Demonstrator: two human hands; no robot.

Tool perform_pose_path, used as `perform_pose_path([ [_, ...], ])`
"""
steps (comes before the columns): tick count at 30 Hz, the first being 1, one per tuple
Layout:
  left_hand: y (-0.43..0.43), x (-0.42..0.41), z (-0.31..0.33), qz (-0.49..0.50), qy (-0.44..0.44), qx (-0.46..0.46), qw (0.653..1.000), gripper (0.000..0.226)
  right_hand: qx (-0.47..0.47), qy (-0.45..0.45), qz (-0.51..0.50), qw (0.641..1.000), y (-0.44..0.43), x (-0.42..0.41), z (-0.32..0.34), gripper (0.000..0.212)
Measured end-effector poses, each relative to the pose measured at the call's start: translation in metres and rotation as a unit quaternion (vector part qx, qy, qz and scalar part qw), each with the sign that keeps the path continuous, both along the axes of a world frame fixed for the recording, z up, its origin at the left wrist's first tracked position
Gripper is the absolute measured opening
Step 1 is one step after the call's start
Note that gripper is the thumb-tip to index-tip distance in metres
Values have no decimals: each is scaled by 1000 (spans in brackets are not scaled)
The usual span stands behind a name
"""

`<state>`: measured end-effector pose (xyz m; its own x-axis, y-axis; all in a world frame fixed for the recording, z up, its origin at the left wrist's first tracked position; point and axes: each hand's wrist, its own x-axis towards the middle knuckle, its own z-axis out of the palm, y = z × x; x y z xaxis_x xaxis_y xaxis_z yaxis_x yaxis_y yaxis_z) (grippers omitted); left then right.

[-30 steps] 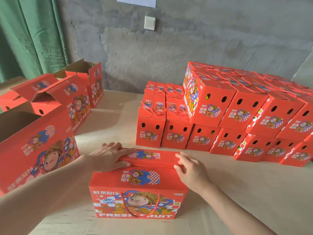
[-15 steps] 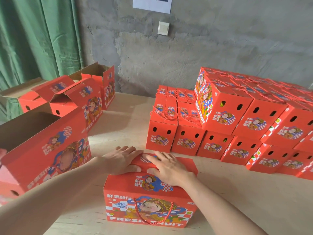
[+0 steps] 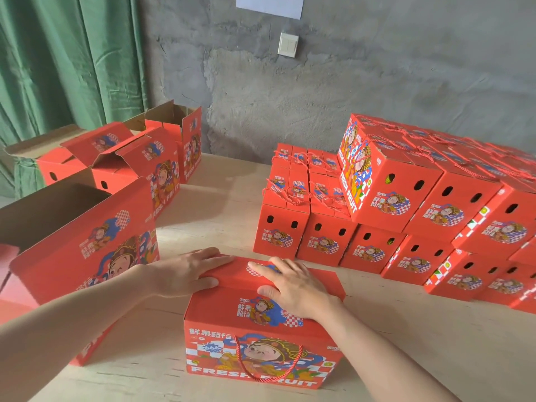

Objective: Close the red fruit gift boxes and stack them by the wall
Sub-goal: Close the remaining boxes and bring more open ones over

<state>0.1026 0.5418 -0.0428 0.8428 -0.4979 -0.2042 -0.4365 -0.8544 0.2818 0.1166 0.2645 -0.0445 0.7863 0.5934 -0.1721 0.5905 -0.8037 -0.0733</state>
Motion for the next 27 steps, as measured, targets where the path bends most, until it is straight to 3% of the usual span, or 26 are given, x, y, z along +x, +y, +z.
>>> perform_pose_path([
  [5, -6, -5, -5, 37, 2, -44, 998, 55, 4, -9, 5, 1000, 0, -1, -1, 53],
  [11, -2, -1, -5, 22, 84, -84, 993, 53, 9, -6, 7, 1000, 0, -2, -1, 47],
  [17, 4, 3, -11, 5, 56, -65, 996, 49, 9, -8, 9, 1000, 0, -2, 0, 49],
  [23, -3, 8, -4, 52, 156, -190, 968, 41, 18, 13, -3, 1000, 2, -3, 5, 49],
  [27, -5, 5, -1, 57, 131, -180, 973, 45, 20, 21, 6, 1000, 1, -4, 6, 45],
])
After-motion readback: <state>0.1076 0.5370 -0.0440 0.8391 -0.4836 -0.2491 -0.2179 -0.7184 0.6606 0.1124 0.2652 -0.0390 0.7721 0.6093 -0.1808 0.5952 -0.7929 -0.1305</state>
